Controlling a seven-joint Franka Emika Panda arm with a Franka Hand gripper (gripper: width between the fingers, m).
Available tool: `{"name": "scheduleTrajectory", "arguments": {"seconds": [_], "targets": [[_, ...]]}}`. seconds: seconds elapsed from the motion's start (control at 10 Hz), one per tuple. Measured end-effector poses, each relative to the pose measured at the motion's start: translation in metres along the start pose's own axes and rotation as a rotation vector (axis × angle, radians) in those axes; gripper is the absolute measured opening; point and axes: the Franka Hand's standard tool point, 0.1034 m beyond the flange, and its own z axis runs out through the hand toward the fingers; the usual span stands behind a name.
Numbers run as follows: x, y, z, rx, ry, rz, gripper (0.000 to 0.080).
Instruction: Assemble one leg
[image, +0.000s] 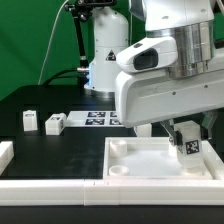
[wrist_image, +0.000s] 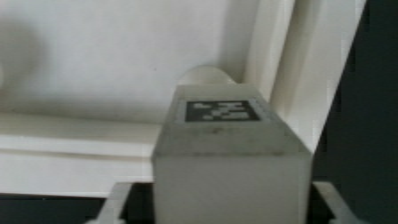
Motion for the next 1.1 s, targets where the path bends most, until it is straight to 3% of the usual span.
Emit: {"name": "scheduleTrajectory", "arguments": {"seconds": [0.3,1.1], "targets": [[-0.0005,-0.0032,0.0021,0.009,-0.004,0.369,0.0290],[-0.0019,-0.0030,0.0038,-0.011,-0.003,1.229,0.0290]]}}
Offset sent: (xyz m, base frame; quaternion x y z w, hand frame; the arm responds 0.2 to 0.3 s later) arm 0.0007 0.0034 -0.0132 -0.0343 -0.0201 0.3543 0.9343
